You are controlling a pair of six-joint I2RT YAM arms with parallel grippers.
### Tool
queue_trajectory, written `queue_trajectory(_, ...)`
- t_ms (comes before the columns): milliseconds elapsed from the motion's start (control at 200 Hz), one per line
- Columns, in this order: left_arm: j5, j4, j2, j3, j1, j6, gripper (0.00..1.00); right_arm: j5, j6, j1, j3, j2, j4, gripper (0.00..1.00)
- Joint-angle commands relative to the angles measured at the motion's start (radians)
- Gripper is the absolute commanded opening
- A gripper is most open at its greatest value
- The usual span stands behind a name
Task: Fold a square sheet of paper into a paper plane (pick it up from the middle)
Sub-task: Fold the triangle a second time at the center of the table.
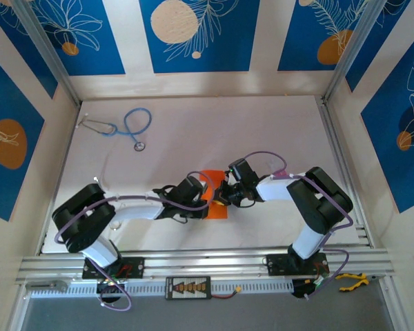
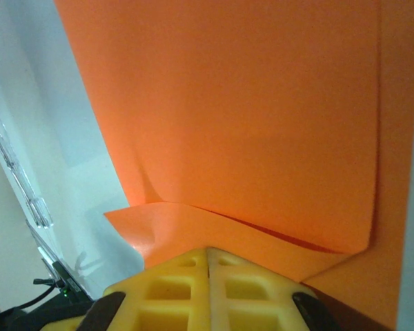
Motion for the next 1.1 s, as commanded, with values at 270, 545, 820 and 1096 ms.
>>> queue_trajectory(270, -0.064, -0.054, -0.098, -0.134, -0.002, -0.051, 0.08, 0.061, -0.004, -0.023, -0.037, 0.026, -0.141, 0.0)
queue_trajectory(545, -0.054, -0.021, -0.181, -0.083, -0.002, -0.044, 0.06, 0.055, -0.002, -0.029, -0.04, 0.011, -0.141, 0.0)
queue_trajectory(820, -0.035, -0.049, -0.009, 0.073, -0.001, 0.028, 0.04, 0.046, 0.0, -0.03, -0.029, 0.008, -0.142, 0.0)
queue_trajectory(1096, -0.029, -0.024, 0.093, -0.002, -0.002, -0.04, 0.0, 0.008, -0.027, -0.03, -0.005, -0.028, -0.135, 0.0)
